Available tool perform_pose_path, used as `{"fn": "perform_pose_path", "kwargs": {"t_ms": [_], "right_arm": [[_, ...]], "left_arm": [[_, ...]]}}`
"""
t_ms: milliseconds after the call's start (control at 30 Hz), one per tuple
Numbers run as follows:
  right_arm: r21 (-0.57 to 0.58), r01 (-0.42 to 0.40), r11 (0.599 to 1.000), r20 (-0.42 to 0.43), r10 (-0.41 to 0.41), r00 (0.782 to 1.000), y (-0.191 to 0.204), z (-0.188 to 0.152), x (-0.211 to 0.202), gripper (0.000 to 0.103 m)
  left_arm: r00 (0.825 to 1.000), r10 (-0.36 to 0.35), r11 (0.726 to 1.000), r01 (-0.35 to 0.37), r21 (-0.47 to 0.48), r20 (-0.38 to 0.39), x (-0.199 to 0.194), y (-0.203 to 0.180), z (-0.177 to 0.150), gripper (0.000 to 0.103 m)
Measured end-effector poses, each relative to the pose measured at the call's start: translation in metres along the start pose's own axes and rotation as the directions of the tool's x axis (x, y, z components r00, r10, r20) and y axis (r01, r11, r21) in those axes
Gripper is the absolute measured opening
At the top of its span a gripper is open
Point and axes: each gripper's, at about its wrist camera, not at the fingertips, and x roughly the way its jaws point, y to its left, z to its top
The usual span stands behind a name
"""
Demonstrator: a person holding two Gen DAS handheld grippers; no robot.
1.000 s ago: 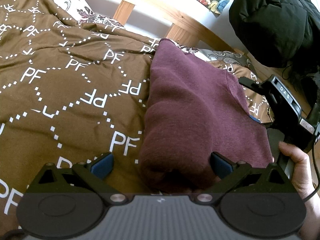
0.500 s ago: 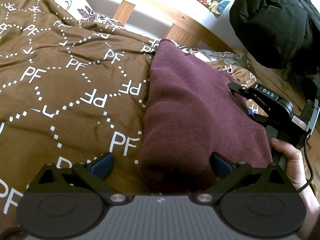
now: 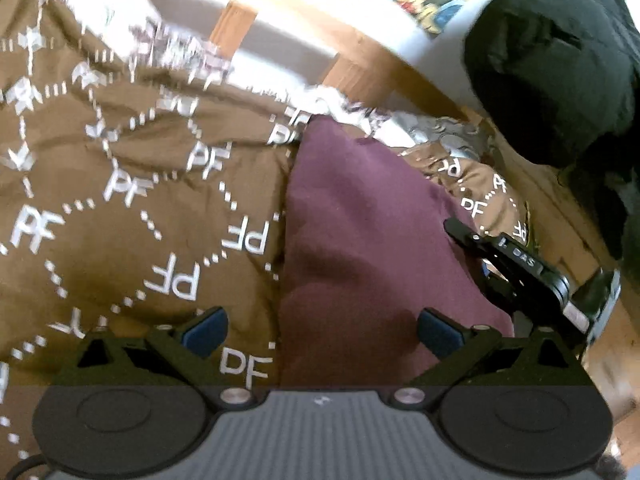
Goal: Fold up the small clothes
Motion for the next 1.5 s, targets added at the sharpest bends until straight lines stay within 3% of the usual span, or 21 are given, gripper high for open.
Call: {"fn": "perform_pose_path", "kwargs": {"t_ms": [100,333,500,633,733,900,1133,1500], "right_arm": [[0.005,-0.002,1.0,0.0,0.002,1.0,-0.001,-0.001,0.0,0.038],[0.005,-0.001,1.0,0.001,0.001,1.0,-0.001,-0.002,-0.001,0.039],[0.009,0.003,1.0,0.01,-0.003,1.0,0.001,-0.003,-0.002,0.04],[0.013,0.005,1.0,0.002,-0.005,1.0,0.003,-0.002,-0.002,0.041],[0.024,0.004,1.0,-0.006,-0.004,1.0,0.005,-0.001,-0.002,0.04],[0.065,-0.04,0.997,0.014,0.04,0.999,0.009,-0.001,-0.007,0.027],[0.023,-0.154,0.988,0.087,0.152,0.985,0.048,0.001,-0.026,0.024],[-0.087,-0.208,0.974,0.094,0.216,0.972,0.125,0.006,-0.031,0.023]], "left_arm": [[0.997,-0.046,0.998,0.043,-0.048,-0.061,0.011,0.009,-0.001,0.102],[0.993,-0.063,0.995,0.055,-0.081,-0.103,0.018,0.011,-0.005,0.097],[0.987,-0.091,0.993,0.081,-0.08,-0.134,0.017,0.005,-0.002,0.08],[0.988,-0.066,0.997,0.06,-0.046,-0.139,0.012,-0.002,-0.002,0.071],[0.991,-0.052,0.998,0.05,-0.025,-0.124,0.003,-0.007,-0.002,0.063],[0.996,-0.059,0.996,0.064,0.06,-0.074,-0.017,-0.02,-0.001,0.054],[0.999,-0.041,0.975,0.037,0.22,0.012,-0.058,-0.035,0.005,0.054],[0.994,-0.033,0.972,0.007,0.236,0.106,-0.096,0.004,0.031,0.054]]}}
